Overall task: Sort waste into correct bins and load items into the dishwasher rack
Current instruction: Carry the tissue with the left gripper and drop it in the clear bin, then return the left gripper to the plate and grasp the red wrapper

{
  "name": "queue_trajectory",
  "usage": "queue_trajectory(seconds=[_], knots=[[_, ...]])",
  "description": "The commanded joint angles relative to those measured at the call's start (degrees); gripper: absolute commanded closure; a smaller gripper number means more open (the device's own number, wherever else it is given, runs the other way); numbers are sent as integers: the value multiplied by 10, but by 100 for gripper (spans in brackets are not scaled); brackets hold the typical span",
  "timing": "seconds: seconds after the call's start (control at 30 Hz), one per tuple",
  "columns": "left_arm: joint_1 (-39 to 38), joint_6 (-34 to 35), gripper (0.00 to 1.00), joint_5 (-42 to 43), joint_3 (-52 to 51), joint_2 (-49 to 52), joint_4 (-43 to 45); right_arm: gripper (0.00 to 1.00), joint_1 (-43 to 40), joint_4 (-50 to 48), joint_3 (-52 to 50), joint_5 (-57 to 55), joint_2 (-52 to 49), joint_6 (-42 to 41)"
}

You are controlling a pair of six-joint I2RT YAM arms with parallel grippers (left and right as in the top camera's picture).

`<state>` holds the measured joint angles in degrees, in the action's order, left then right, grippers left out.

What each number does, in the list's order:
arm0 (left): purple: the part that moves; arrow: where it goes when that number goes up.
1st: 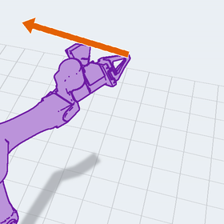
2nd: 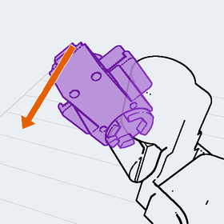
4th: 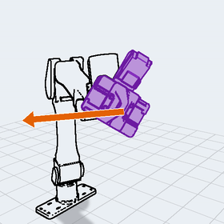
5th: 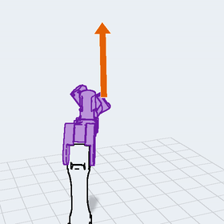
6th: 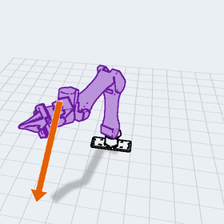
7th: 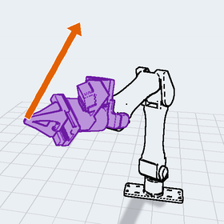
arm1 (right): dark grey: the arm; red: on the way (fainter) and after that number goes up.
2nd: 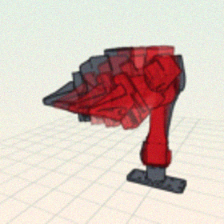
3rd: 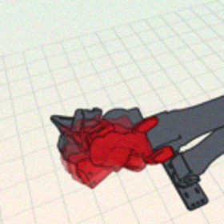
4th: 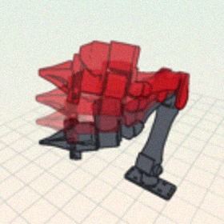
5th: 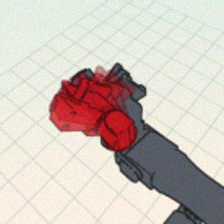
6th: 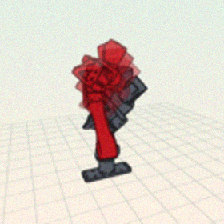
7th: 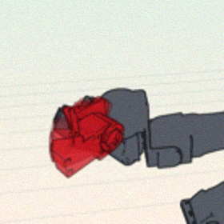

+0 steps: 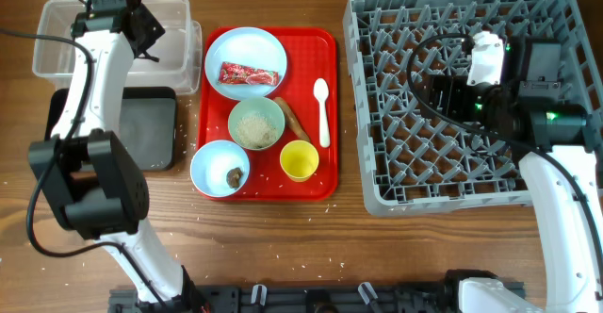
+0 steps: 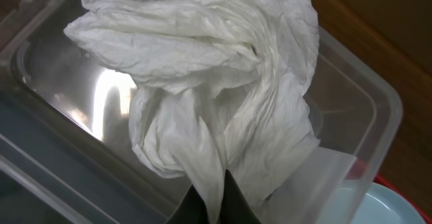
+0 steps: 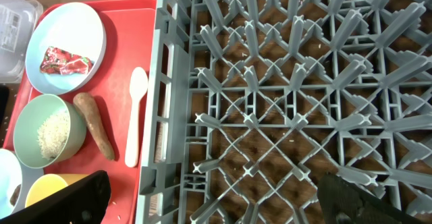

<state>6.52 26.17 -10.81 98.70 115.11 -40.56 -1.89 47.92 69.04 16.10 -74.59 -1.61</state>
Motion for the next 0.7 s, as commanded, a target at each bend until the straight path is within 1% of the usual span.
queue_trajectory(seconds=[0.0, 0.03, 0.07, 0.1, 0.17, 0.23, 0.27, 0.3, 0.33, 0.37, 0.4, 0.5, 0.53, 0.6, 0.63, 0.67], knots=[[17, -35, 75, -13, 6, 21, 7, 0, 1, -3, 10, 10, -2, 1], [19, -35, 28, -13, 6, 22, 3, 0, 1, -3, 10, 9, -2, 1], [19, -63, 7, -12, 6, 22, 5, 0, 1, -3, 10, 10, -2, 1], [18, -99, 0, -6, 8, 21, 10, 0, 1, -3, 10, 9, -2, 1], [16, -166, 0, -6, 20, 15, 2, 0, 1, -5, 10, 10, -2, 1], [16, -168, 0, 2, 31, 2, -12, 0, 1, -5, 10, 10, -2, 1], [13, -168, 0, 31, 32, -8, -21, 0, 1, -5, 10, 10, -2, 1], [6, -168, 7, 86, 32, -23, -34, 0, 1, -5, 10, 10, -2, 1], [-6, -188, 10, 145, 32, -32, -41, 0, 1, -7, 10, 10, -2, 1], [-19, -217, 12, 183, 32, -37, -44, 0, 1, -8, 10, 10, -2, 1], [-39, -245, 11, 210, 32, -37, -48, 1, 1, -8, 10, 10, -2, 0], [-104, -341, 6, 210, 32, -18, -55, 0, 1, -9, 10, 10, -2, 1], [-125, -361, 4, 190, 31, -8, -53, 0, 1, -9, 10, 10, -2, 1], [-162, -365, 2, 132, 32, 17, -47, 0, 1, -8, 10, 10, -2, 1], [-172, -364, 2, 120, 31, 27, -46, 0, 1, -8, 10, 10, -2, 1], [-179, -349, 2, 117, 31, 39, -45, 0, 1, -8, 10, 10, -2, 1]])
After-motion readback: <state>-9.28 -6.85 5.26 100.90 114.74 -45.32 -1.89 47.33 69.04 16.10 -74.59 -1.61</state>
